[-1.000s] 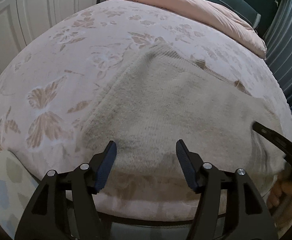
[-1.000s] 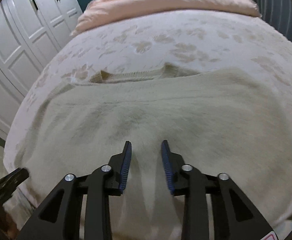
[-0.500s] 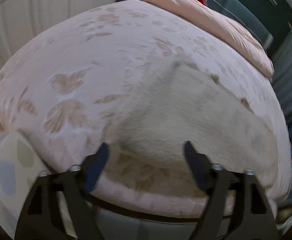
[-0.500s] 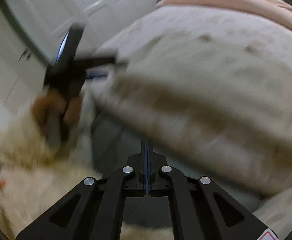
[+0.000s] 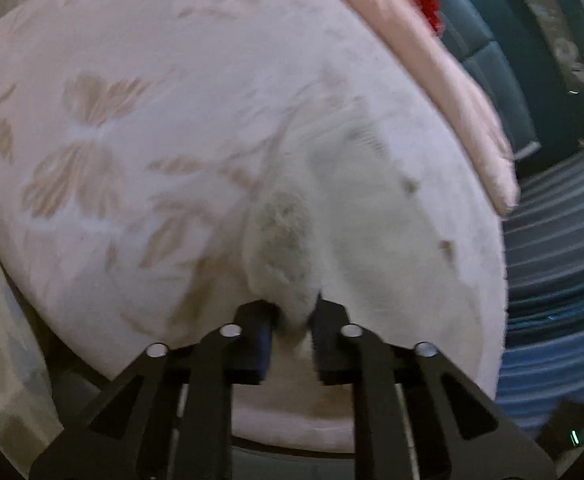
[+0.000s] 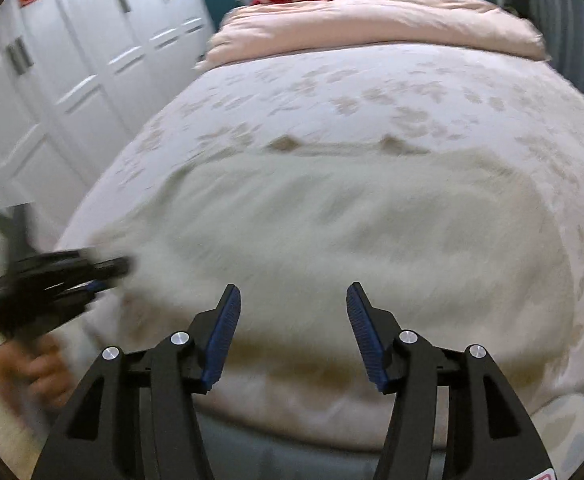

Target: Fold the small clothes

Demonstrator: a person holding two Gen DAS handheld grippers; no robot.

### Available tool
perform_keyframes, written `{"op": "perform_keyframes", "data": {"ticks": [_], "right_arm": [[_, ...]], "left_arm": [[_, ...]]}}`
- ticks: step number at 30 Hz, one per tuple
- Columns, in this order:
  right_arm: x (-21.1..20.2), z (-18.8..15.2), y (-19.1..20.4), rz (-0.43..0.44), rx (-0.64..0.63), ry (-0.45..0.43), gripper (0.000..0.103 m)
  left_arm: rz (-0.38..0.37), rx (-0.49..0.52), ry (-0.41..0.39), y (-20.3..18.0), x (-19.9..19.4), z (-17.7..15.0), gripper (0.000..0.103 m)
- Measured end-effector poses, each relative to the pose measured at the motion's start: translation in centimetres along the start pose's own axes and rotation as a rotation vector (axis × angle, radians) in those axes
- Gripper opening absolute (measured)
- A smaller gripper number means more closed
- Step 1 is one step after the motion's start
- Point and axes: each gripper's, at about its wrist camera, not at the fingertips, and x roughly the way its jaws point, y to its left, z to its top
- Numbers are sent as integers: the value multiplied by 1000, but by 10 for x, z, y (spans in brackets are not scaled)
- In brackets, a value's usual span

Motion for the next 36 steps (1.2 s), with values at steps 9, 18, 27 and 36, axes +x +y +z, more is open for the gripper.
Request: {"op": "perform_keyframes", "data": {"ticks": [9, 18, 27, 36], "right_arm": [[107, 30, -16, -120, 58, 112, 37], [67, 33, -30, -49, 83, 28, 39], [-12, 17, -111, -51, 239, -85, 51], [-41, 6, -162, 28, 354, -93, 74]], "left_arm": [[-21, 224, -97, -75, -40, -8, 9], [41, 417, -105, -128, -42, -24, 9], [0, 677, -47, -225, -5, -81, 13], [70, 760, 42, -183, 31, -135, 79]]}}
